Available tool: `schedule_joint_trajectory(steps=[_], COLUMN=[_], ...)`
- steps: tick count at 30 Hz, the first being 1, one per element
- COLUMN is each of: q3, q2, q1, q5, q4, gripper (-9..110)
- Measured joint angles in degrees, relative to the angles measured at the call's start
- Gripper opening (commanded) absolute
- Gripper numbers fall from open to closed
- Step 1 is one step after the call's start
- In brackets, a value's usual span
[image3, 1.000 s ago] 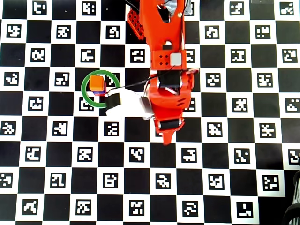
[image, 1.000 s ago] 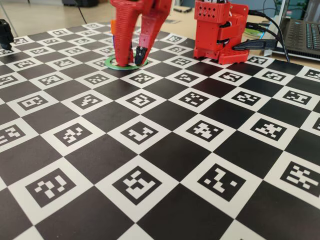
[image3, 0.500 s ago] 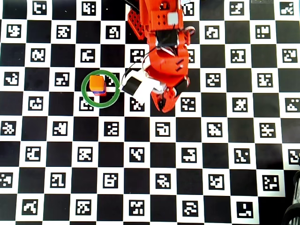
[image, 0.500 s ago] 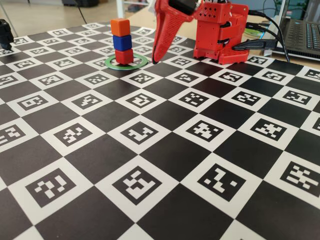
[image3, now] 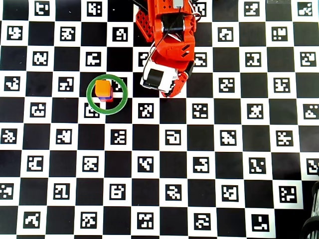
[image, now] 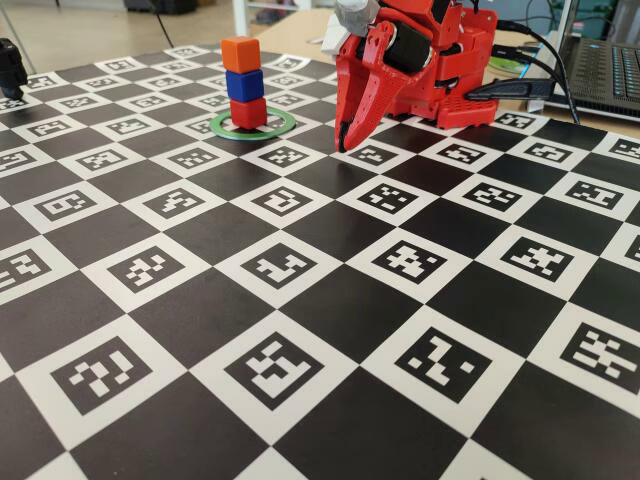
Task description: Grab the red cube then put it in the green circle then put the blue cube on top and finally the orange cube on top
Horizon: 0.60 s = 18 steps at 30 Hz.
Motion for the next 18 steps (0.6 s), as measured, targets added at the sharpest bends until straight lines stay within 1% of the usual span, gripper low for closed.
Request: schedule_joint_trajectory(steps=[7,10,18], q3=[0.00,0.00,0.00], q2=[8.26,9.05,9.05], q1=[0.00,0.00,1.32], q5=[-2.81,-3.87,-5.01], q4=[10.11,12.39,12.83], gripper=[-5,-5,-5])
